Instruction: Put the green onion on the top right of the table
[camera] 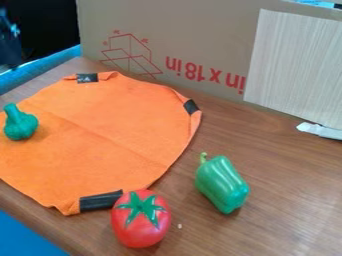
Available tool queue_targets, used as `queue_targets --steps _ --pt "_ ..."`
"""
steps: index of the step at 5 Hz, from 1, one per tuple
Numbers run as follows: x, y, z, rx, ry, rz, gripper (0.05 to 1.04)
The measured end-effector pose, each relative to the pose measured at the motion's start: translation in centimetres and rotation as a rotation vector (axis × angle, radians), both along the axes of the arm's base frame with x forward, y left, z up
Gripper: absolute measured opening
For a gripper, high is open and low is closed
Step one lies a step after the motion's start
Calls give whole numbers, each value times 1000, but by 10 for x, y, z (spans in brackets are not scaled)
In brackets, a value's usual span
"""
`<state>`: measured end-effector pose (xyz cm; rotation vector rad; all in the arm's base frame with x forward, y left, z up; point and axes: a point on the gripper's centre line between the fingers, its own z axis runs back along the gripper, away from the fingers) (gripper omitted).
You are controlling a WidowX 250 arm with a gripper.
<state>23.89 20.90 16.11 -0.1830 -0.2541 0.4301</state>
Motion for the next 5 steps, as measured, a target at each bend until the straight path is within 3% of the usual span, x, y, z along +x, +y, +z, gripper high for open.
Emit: queue_targets --steps 1,2,3,5 --pt "-3 5 -22 61 -20 -26 998" --pt "0 6 -33 87 -61 -47 998" --pt "-1 11 -46 120 -39 -41 998" --pt "7 15 -65 137 -8 -24 998"
